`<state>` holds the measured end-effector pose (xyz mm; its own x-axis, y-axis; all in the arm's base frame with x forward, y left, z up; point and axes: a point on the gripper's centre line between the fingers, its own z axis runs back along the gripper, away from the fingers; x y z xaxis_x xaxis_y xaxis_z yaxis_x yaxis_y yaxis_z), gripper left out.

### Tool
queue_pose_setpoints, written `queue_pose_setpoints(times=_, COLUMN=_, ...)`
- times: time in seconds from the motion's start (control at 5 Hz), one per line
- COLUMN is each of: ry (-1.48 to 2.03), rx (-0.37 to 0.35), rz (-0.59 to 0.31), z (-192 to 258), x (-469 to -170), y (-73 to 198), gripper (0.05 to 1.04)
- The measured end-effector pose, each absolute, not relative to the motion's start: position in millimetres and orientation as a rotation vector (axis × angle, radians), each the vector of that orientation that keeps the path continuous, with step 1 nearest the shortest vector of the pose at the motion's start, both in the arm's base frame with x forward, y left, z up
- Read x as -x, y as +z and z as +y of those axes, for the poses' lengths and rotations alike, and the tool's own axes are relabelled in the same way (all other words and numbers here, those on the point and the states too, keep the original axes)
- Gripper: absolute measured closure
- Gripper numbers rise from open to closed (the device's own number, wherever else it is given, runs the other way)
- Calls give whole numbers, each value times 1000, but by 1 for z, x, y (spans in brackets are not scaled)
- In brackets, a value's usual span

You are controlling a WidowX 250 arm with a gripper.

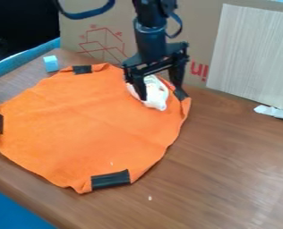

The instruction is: Move the white bottle from the cloth

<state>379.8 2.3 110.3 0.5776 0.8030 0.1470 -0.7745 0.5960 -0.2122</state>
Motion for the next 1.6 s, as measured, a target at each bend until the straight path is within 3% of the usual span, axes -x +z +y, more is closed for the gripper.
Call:
queue_pose_setpoints(times=0.2, ry=939, rx=163, rz=-253, z=7, x=-386, y=107, gripper=82)
queue_pose_setpoints(times=1.0, ry=956, rx=91, rz=-246, z=6, x=-393, y=78, gripper=82)
queue_pose_setpoints(times=1.2, ry=960, rx=82, rz=-264, z=8, x=-399, y=78, gripper=133)
queue_pose_setpoints(times=1.6, ry=965, rx=66, rz=-279, z=11, x=-406, y=76, gripper=685)
